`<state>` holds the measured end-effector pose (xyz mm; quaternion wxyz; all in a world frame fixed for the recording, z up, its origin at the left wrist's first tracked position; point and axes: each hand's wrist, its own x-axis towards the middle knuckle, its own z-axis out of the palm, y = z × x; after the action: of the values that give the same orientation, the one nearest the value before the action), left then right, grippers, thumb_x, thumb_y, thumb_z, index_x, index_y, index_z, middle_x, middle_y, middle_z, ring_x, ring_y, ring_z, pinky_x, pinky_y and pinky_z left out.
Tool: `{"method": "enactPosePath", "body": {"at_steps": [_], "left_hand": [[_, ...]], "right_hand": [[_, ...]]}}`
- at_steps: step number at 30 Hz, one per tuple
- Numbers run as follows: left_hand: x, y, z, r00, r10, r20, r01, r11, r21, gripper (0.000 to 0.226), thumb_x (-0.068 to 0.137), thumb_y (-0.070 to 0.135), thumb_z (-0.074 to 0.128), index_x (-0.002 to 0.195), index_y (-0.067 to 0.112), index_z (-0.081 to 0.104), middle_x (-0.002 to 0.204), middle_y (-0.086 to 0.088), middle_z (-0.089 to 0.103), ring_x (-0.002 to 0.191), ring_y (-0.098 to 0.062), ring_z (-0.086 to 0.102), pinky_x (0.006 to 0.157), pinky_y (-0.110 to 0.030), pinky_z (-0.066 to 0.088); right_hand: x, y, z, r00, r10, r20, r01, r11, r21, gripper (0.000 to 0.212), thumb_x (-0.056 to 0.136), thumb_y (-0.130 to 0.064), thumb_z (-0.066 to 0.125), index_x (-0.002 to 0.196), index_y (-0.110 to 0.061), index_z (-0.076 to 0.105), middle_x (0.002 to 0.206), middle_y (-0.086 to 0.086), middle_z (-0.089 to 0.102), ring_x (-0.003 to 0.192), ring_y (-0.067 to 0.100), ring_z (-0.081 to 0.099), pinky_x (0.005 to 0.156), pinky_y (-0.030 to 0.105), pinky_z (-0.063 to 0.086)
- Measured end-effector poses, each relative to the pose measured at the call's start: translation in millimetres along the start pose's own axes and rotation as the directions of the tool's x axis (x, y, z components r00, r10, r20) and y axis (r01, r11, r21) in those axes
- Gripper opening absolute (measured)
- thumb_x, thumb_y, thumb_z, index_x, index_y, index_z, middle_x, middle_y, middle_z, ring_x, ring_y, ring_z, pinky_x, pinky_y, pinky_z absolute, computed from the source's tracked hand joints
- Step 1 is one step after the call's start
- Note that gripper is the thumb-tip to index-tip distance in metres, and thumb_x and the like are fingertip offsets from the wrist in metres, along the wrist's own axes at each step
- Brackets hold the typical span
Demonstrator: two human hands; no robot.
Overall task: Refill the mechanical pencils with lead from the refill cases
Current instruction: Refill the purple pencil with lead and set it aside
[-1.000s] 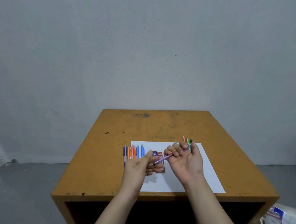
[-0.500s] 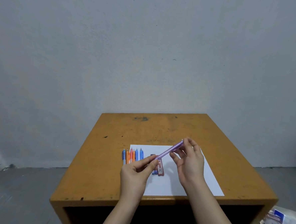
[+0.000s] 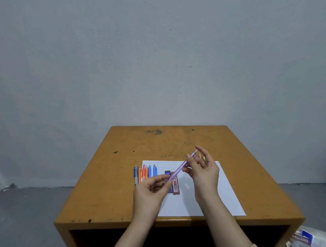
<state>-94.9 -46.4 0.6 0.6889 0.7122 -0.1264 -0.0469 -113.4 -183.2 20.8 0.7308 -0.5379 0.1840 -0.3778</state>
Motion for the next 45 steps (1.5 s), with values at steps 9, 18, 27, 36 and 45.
{"method": "enactPosePath", "body": {"at_steps": [9, 18, 27, 36, 45], "left_hand": [[17, -15, -23, 0.992, 0.119, -0.038, -0.108, 0.97, 0.219, 0.015, 0.079, 0.015, 0.076, 0.09, 0.025, 0.072, 0.08, 0.014, 0.071, 0.073, 0.005, 0.062, 0.065, -0.011, 0.05], [48, -45, -54, 0.988, 0.106, -0.115, -0.021, 0.817, 0.576, 0.029, 0.085, 0.042, 0.065, 0.109, 0.027, 0.069, 0.105, 0.011, 0.067, 0.092, -0.003, 0.057, 0.078, -0.03, 0.055], [58, -63, -68, 0.986, 0.071, -0.148, 0.054, 0.709, 0.703, 0.034, 0.087, 0.042, 0.061, 0.117, 0.026, 0.065, 0.118, 0.008, 0.063, 0.113, -0.01, 0.05, 0.101, -0.04, 0.042], [63, -69, -67, 0.997, 0.032, -0.063, 0.032, 0.595, 0.803, 0.039, 0.096, 0.043, 0.046, 0.133, 0.032, 0.052, 0.144, 0.011, 0.044, 0.137, -0.012, 0.031, 0.114, -0.04, 0.018], [63, -70, -66, 0.996, 0.028, -0.083, 0.053, 0.56, 0.827, 0.043, 0.095, 0.044, 0.047, 0.135, 0.029, 0.05, 0.146, 0.008, 0.041, 0.139, -0.013, 0.029, 0.114, -0.04, 0.018]], "right_hand": [[50, -1, -8, 0.998, -0.048, 0.04, 0.056, 0.968, -0.244, 0.045, 0.084, -0.001, 0.069, 0.12, -0.021, 0.052, 0.064, 0.005, 0.057, 0.051, 0.016, 0.059, 0.058, 0.032, 0.053], [108, 0, -28, 0.986, 0.139, 0.094, -0.054, 0.795, -0.605, 0.032, 0.085, 0.0, 0.067, 0.115, -0.009, 0.058, 0.069, 0.006, 0.051, 0.059, 0.019, 0.058, 0.055, 0.03, 0.055], [141, 25, -62, 0.971, 0.226, -0.072, -0.204, 0.641, -0.74, 0.026, 0.085, -0.003, 0.066, 0.111, -0.007, 0.064, 0.073, 0.011, 0.06, 0.058, 0.023, 0.057, 0.068, 0.039, 0.058], [154, 38, -74, 0.967, 0.222, -0.127, -0.232, 0.549, -0.803, 0.025, 0.083, -0.01, 0.07, 0.107, -0.007, 0.067, 0.079, 0.013, 0.065, 0.062, 0.023, 0.06, 0.063, 0.035, 0.055], [159, 49, -75, 0.97, 0.204, -0.134, -0.226, 0.541, -0.81, 0.019, 0.087, -0.01, 0.065, 0.104, -0.004, 0.068, 0.093, 0.017, 0.069, 0.084, 0.032, 0.067, 0.079, 0.041, 0.055]]}}
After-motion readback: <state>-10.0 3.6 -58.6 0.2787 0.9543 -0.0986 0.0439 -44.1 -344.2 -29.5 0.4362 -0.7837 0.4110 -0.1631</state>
